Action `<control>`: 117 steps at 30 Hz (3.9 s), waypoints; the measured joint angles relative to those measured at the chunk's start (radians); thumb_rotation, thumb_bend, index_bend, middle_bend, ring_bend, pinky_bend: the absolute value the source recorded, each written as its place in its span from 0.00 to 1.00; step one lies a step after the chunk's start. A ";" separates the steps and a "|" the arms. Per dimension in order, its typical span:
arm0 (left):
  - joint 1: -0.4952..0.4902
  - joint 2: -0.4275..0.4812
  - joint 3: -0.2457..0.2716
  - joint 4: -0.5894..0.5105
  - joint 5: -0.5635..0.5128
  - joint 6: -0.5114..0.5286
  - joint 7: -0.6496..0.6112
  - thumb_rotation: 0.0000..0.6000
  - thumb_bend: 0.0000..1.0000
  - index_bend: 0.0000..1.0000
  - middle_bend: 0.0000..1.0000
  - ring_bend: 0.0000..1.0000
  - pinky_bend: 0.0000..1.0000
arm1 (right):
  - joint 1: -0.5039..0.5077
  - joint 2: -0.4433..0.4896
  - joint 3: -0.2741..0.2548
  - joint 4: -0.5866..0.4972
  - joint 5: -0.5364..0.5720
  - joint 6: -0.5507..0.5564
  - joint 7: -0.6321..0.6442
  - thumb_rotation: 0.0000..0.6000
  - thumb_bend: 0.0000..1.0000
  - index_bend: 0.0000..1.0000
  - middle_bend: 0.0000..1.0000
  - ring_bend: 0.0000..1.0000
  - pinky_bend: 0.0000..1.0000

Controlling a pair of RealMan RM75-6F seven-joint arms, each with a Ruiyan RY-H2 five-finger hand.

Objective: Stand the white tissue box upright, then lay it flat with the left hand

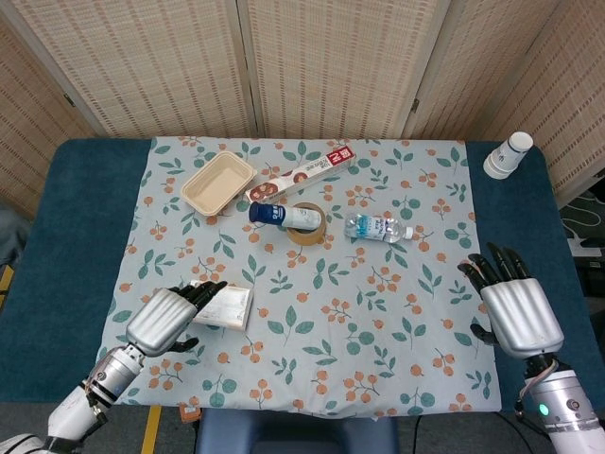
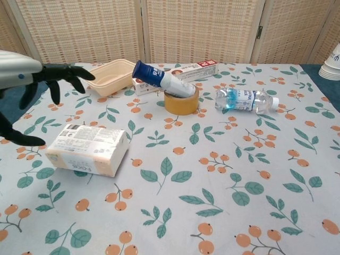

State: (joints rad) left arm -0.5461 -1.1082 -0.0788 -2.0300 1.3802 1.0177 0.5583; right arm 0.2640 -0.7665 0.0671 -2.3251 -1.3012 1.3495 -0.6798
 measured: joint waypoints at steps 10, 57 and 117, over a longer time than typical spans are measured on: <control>-0.073 -0.140 -0.028 0.053 -0.162 -0.005 0.188 1.00 0.17 0.00 0.14 0.31 0.55 | 0.000 0.008 0.003 0.004 0.012 0.004 0.010 1.00 0.07 0.25 0.15 0.00 0.11; -0.325 -0.394 0.017 0.098 -0.662 0.189 0.523 1.00 0.17 0.03 0.09 0.14 0.39 | 0.021 0.027 0.009 0.015 0.072 -0.013 0.045 1.00 0.07 0.25 0.15 0.00 0.11; -0.411 -0.413 0.083 0.152 -0.759 0.192 0.540 1.00 0.16 0.16 0.16 0.02 0.23 | 0.028 0.032 0.012 0.018 0.085 -0.012 0.069 1.00 0.07 0.25 0.15 0.00 0.11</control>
State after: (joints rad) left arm -0.9568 -1.5208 0.0040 -1.8776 0.6210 1.2095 1.0986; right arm 0.2921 -0.7342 0.0792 -2.3067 -1.2165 1.3371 -0.6107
